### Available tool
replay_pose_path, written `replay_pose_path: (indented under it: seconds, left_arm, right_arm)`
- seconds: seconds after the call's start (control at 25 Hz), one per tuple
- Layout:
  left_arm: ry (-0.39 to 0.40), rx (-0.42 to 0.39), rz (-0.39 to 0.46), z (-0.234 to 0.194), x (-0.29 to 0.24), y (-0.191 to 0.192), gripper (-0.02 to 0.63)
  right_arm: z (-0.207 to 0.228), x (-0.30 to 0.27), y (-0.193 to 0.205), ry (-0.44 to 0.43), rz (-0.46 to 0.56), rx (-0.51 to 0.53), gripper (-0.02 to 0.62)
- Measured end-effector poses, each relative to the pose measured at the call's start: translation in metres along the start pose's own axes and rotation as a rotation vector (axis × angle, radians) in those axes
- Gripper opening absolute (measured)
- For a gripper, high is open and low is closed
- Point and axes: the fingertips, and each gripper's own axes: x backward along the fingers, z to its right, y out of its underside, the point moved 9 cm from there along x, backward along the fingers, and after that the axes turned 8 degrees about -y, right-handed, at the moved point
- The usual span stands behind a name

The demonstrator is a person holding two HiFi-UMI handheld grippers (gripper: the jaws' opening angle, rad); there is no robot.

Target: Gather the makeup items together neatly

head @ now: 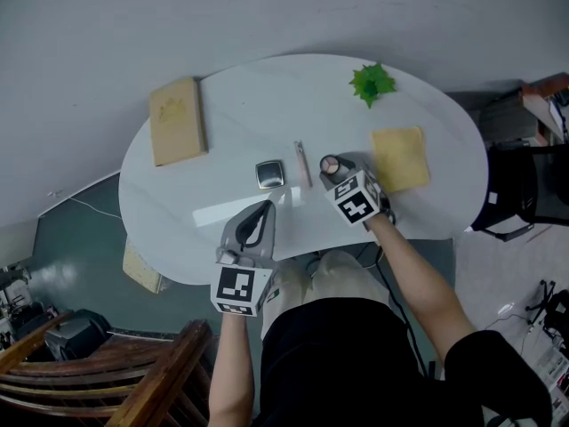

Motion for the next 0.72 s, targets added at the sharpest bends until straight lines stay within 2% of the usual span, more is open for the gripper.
replay_pose_path:
  seconds: [0.72]
  left_arm:
    - [-0.014,0.008,0.006,0.0055,0.0056,0.0057,-0.003]
  right_arm:
    - [0.0013,0.0066,0.0002,-0.048,0.033,-0.023,0.222]
